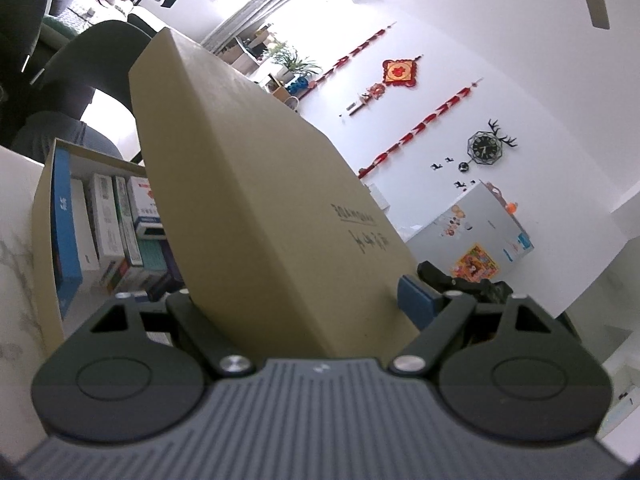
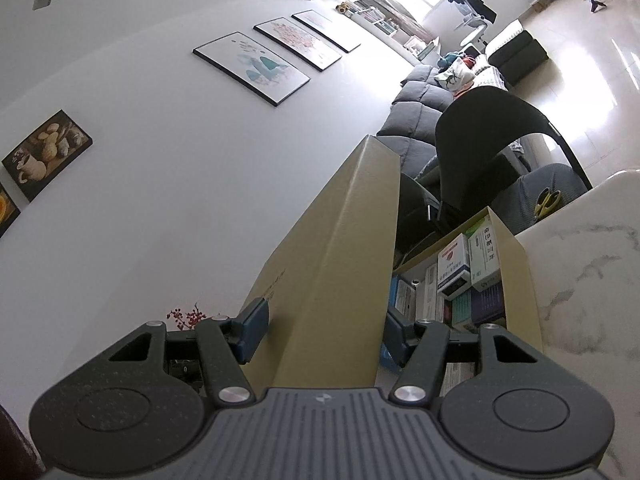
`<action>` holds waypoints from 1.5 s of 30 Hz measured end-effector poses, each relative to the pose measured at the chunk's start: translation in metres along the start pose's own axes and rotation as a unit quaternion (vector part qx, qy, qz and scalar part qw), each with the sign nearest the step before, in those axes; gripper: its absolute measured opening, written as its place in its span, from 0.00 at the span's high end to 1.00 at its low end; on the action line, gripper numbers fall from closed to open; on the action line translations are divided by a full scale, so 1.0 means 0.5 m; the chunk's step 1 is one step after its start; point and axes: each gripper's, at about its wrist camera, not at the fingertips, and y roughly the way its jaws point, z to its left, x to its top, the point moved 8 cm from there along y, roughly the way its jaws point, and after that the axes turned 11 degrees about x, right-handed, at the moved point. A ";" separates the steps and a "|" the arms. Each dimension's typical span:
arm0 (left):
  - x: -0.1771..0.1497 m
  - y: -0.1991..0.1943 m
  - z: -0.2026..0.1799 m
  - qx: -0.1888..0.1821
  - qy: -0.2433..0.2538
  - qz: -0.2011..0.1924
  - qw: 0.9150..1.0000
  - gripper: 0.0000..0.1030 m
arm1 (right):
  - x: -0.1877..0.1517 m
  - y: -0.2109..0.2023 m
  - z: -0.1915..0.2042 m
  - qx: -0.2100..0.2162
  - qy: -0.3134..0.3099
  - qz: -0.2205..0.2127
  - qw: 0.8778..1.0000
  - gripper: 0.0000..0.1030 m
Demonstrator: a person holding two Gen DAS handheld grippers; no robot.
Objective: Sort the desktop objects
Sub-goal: 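Lower the lid over the medicine-filled box with both grippers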
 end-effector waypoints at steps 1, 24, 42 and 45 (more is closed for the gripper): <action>0.004 0.004 0.004 0.002 -0.001 0.000 1.000 0.19 | 0.004 0.005 -0.006 0.000 0.002 0.000 1.000 0.39; 0.088 0.108 0.170 0.046 -0.053 0.032 0.997 0.18 | 0.052 0.161 -0.187 -0.022 0.052 0.026 0.998 0.39; 0.048 0.165 0.251 0.067 -0.090 0.061 0.992 0.18 | 0.020 0.219 -0.321 -0.036 0.088 0.044 0.995 0.39; 0.043 0.171 0.255 0.067 -0.084 0.059 0.992 0.19 | 0.008 0.220 -0.336 -0.035 0.082 0.048 0.995 0.38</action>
